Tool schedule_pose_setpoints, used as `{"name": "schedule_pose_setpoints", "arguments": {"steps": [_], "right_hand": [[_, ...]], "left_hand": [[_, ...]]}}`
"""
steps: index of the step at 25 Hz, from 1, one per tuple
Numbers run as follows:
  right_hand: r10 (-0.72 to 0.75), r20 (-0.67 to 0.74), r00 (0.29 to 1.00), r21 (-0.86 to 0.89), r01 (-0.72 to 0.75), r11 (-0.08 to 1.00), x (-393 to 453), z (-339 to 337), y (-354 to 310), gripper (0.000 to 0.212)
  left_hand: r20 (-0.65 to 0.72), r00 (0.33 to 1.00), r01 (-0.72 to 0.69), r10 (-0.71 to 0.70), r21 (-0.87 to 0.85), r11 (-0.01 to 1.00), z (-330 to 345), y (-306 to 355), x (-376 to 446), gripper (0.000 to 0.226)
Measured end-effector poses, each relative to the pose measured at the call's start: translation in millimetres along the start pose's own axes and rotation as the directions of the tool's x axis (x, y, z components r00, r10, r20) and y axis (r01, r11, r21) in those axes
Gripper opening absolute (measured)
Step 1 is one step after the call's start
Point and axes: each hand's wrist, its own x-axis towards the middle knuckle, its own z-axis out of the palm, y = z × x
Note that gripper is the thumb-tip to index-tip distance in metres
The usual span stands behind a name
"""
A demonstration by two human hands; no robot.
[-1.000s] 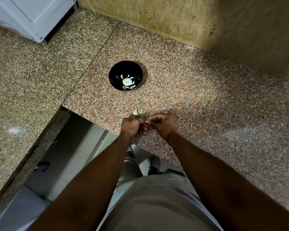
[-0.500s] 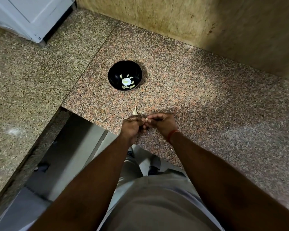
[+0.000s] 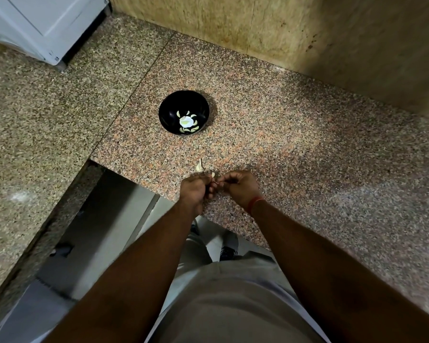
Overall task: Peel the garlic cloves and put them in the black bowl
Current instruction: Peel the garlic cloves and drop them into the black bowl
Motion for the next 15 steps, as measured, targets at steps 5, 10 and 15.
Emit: {"name": "schedule_pose_setpoints", "arguments": {"steps": [5, 10, 15], "right_hand": [[-0.098, -0.057, 0.994, -0.183, 0.086, 0.979, 5, -3, 0, 0.013], [-0.054, -0.073, 0.996, -0.154, 0.042, 0.987, 15, -4, -10, 0.016], [-0.001, -0.024, 1.0, -0.033, 0.0, 0.999, 17, -6, -16, 0.01]], "left_hand": [[0.035, 0.997, -0.068, 0.064, 0.121, 0.99, -3, 2, 0, 0.023], [0.082, 0.983, -0.178, 0.162, 0.254, 0.951, -3, -2, 1, 0.022], [0.152, 0.941, -0.335, 0.303, 0.545, 0.769, -3, -2, 4, 0.025]]}}
